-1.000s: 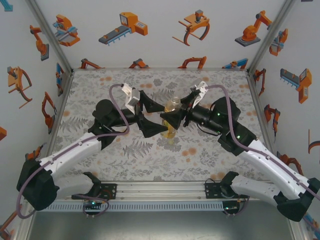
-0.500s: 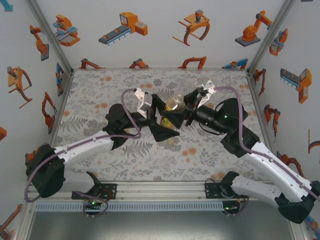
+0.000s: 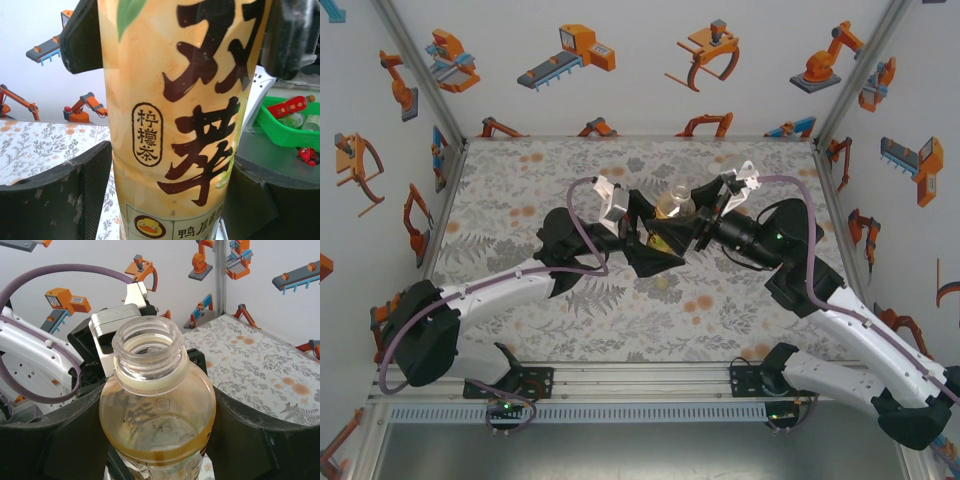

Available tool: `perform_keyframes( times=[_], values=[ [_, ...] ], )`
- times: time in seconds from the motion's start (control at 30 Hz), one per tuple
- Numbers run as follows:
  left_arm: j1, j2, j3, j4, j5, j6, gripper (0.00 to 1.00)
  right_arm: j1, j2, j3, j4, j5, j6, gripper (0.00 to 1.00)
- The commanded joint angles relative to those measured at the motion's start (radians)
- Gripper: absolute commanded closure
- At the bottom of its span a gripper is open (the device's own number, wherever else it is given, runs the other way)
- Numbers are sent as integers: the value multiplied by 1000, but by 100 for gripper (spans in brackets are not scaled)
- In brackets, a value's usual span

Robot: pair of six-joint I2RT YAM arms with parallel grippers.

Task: Screw on the bottle caps

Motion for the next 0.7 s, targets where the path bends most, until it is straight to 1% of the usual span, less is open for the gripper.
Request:
perform_keyframes(
  times=[0.0, 0.3, 0.37, 0.6, 0.63, 0.67],
  values=[
    [-1, 14, 31, 69, 8, -11, 33, 4, -22, 14, 31, 2, 9, 61],
    [-1, 3, 21, 85, 15, -18, 46, 4, -23, 13, 28, 8, 12, 61],
    [-3, 1, 21, 85, 19, -19, 50, 4, -24, 14, 26, 11, 12, 61],
    [-3, -6, 13, 85, 22, -20, 55, 4, -27, 14, 23, 14, 15, 61],
    [-2, -7, 12, 83, 22, -20, 56, 4, -30, 14, 22, 17, 15, 60],
    [-1, -9, 11, 82, 21, -19, 57, 4, -32, 13, 17, 21, 15, 56]
  ],
)
